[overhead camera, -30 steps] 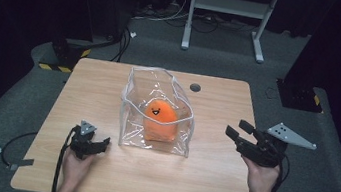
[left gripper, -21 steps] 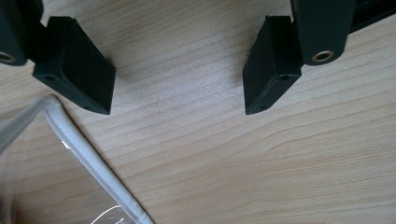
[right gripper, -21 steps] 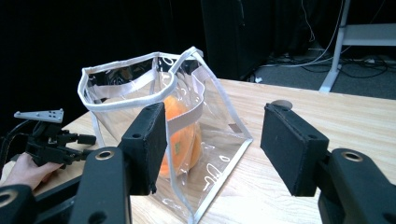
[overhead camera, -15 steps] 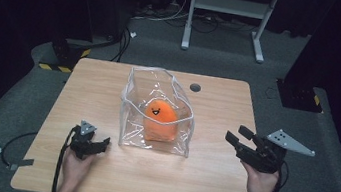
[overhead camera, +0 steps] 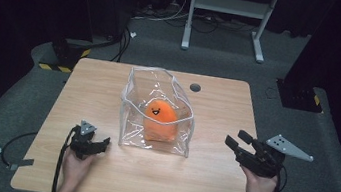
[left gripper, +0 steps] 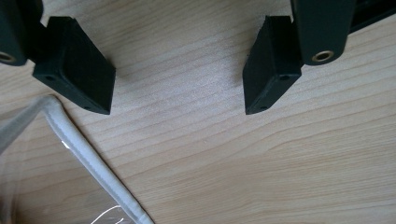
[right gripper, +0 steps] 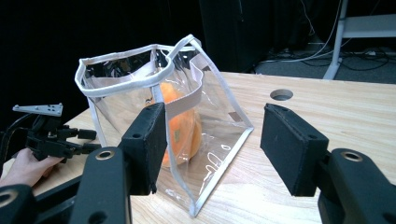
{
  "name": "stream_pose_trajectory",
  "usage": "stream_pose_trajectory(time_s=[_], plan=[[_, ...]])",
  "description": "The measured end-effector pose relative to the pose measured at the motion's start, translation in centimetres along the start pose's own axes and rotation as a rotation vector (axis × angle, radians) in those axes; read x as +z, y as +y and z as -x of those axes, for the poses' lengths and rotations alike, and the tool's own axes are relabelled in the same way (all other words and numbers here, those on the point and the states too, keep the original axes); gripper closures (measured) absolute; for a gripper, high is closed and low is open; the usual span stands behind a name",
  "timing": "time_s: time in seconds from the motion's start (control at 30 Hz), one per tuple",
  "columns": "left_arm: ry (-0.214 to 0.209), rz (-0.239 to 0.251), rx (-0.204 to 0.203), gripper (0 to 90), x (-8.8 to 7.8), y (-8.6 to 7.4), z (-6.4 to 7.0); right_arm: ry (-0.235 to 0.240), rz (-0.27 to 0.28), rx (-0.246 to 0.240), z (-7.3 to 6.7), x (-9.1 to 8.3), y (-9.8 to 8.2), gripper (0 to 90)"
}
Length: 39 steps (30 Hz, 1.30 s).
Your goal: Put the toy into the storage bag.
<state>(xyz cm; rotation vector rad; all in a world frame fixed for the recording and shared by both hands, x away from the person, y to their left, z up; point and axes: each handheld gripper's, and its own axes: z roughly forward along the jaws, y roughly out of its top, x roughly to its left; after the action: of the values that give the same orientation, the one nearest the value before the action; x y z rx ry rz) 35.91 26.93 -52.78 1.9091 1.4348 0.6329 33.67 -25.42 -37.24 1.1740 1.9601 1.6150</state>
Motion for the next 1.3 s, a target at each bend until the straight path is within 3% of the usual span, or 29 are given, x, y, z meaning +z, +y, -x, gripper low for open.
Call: stream_pose_trajectory(time_s=[0.73, 1.3], plan=[[0.000, 0.000, 0.000, 25.3, 0.0, 0.0, 0.0, -0.050, -0.044, 0.020, 0.9, 1.8, -3.0, 41.1], [0.000, 0.003, -0.004, 25.3, 0.0, 0.0, 0.0, -0.049, -0.092, 0.046, 1.8, 4.3, -5.2, 41.3]])
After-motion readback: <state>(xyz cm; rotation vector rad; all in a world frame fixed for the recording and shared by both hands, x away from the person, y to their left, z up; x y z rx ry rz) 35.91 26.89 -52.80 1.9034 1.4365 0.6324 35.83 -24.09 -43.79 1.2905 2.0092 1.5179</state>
